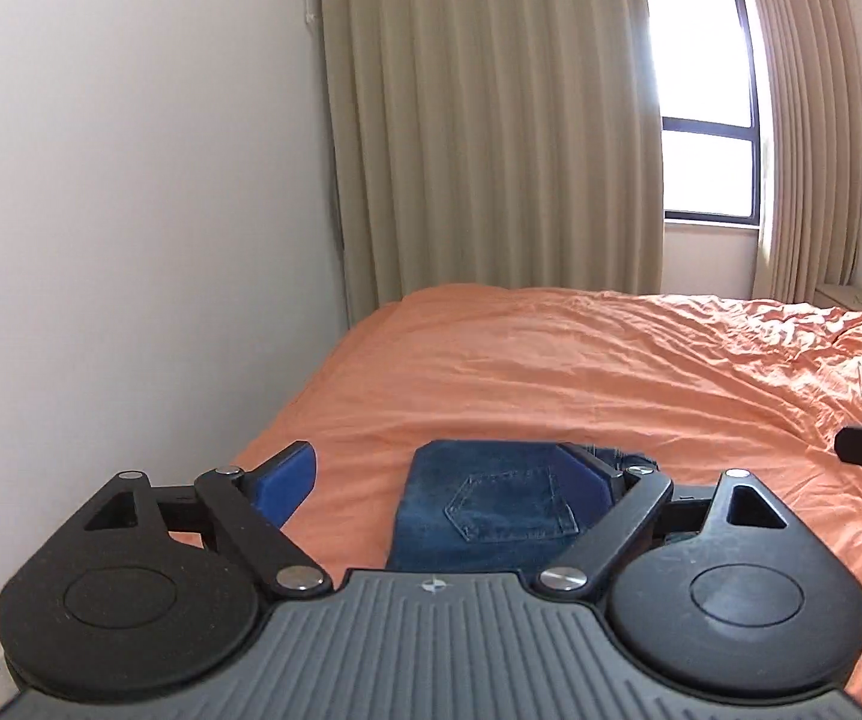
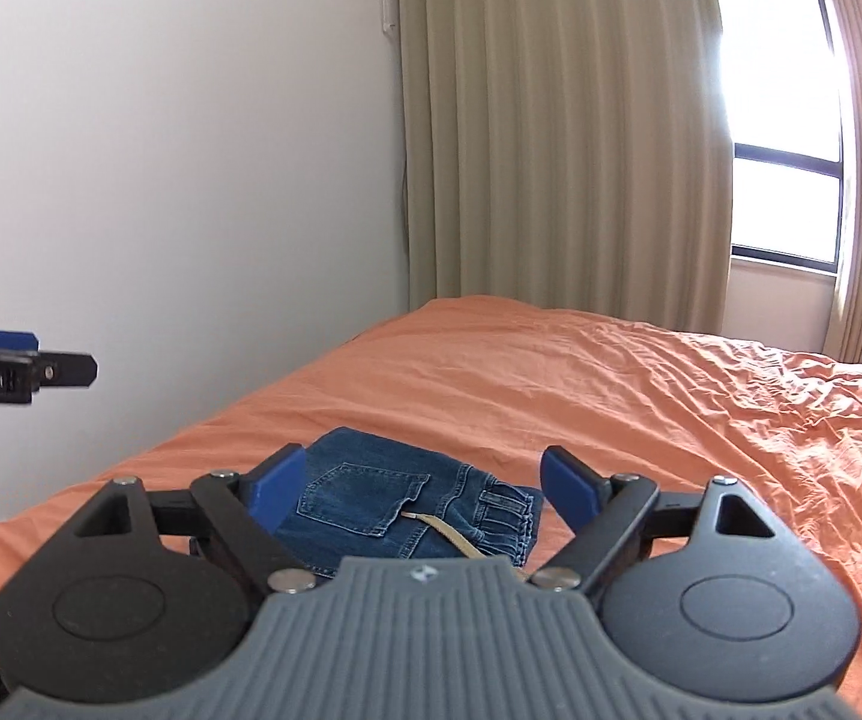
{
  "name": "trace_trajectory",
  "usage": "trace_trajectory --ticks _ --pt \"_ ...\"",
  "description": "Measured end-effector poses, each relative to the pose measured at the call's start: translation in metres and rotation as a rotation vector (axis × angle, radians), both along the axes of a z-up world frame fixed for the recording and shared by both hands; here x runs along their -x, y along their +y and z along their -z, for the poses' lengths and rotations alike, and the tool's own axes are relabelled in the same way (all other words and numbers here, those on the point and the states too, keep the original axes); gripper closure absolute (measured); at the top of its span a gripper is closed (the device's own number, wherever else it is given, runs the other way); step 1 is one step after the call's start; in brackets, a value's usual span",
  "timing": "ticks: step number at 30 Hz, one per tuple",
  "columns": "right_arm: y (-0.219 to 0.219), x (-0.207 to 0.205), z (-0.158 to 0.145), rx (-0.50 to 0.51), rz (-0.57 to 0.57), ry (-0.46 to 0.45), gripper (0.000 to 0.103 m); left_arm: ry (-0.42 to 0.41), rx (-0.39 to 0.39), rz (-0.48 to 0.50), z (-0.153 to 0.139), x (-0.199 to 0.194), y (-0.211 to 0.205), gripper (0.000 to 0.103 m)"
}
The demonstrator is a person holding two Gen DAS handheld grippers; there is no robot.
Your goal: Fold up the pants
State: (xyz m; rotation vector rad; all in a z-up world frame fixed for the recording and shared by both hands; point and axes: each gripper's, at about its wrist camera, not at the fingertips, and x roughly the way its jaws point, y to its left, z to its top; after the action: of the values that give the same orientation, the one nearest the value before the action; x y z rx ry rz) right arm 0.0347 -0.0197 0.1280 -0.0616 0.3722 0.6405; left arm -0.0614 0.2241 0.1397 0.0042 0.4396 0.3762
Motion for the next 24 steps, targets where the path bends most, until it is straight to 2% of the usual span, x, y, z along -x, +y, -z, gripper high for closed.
trace_trajectory --ticks 3,5,9,12,16,24 --pt "-0.011 0.025 0.005 0.027 0.066 -0.043 0.022 -0.01 0.046 -0.026 0.012 0.011 -0.015 0.0" --pt "-0.017 0.038 0.01 0.03 0.098 -0.047 0.022 -0.037 0.045 -0.077 0.021 0.019 -0.027 0.0" --pt "-0.026 0.052 0.028 0.015 0.121 0.009 0.022 0.031 0.092 -0.127 0.042 0.018 -0.04 0.0" --pt "-0.027 0.049 0.041 0.009 0.129 0.03 0.022 0.063 0.126 -0.143 0.058 0.018 -0.044 0.0" --pt "-0.023 0.041 0.06 -0.008 0.13 0.08 0.022 0.13 0.109 -0.128 0.079 0.01 -0.051 0.0" --pt "-0.001 0.02 0.109 0.037 0.12 0.198 0.022 0.223 0.139 -0.092 0.114 -0.002 -0.057 0.0"
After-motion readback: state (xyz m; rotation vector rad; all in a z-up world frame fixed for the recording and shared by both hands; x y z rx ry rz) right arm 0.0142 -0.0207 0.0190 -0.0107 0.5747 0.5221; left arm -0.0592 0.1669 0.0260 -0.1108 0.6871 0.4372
